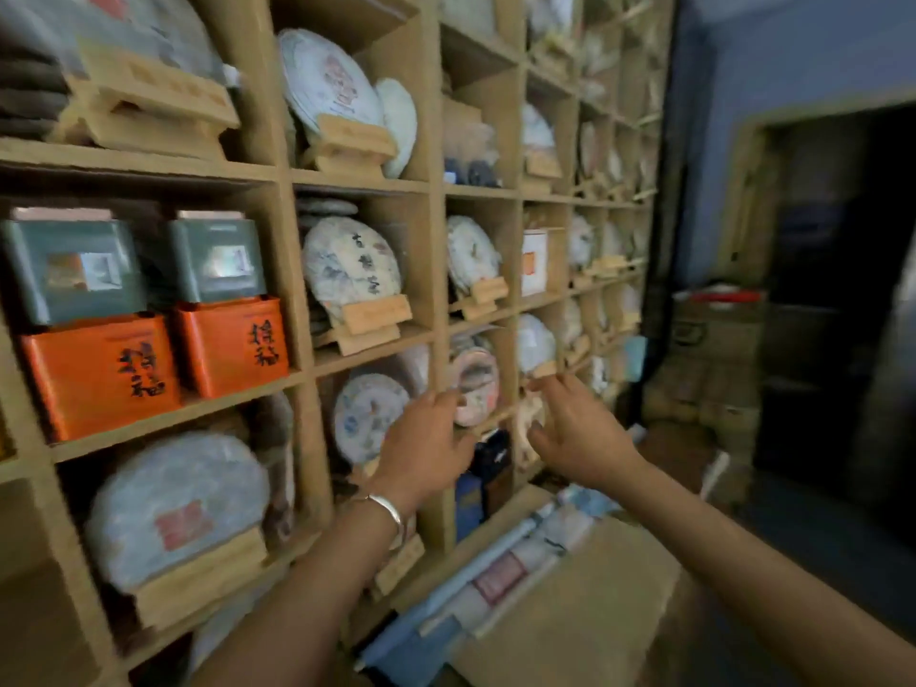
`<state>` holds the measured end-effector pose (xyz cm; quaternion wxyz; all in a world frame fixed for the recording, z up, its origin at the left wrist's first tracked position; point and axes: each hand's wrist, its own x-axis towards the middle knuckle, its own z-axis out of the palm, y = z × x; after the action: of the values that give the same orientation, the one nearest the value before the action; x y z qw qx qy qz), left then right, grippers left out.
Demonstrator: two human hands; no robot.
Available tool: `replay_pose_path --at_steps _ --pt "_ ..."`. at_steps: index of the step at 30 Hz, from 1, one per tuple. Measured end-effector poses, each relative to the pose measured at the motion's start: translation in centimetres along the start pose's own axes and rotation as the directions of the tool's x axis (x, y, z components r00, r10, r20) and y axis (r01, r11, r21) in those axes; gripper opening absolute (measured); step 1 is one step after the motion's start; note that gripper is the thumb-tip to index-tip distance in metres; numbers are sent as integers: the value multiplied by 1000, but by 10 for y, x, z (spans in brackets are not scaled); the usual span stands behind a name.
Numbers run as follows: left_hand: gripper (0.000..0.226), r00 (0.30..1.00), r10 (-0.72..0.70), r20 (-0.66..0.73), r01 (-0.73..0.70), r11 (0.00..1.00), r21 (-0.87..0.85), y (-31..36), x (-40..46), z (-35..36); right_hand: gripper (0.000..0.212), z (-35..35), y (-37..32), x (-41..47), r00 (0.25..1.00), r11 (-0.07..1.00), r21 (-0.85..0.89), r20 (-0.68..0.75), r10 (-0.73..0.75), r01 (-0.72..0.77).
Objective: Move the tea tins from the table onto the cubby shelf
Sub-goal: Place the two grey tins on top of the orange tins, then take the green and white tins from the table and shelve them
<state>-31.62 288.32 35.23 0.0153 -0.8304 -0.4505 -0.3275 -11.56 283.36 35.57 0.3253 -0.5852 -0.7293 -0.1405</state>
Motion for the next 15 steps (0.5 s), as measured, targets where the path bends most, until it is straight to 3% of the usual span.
replay_pose_path --at_steps 5,11,15 --pt "38 950 289 119 -263 945 -196 144 14 75 40 -107 87 -119 943 914 -233 -46 331 -332" --pt "37 801 578 156 -487 780 -394 330 -24 133 40 -242 137 -272 776 662 -420 -209 595 -621" --pt "39 679 713 173 -549 650 -525 436 -64 156 33 -309 150 -369 629 478 -442 -305 715 -759"
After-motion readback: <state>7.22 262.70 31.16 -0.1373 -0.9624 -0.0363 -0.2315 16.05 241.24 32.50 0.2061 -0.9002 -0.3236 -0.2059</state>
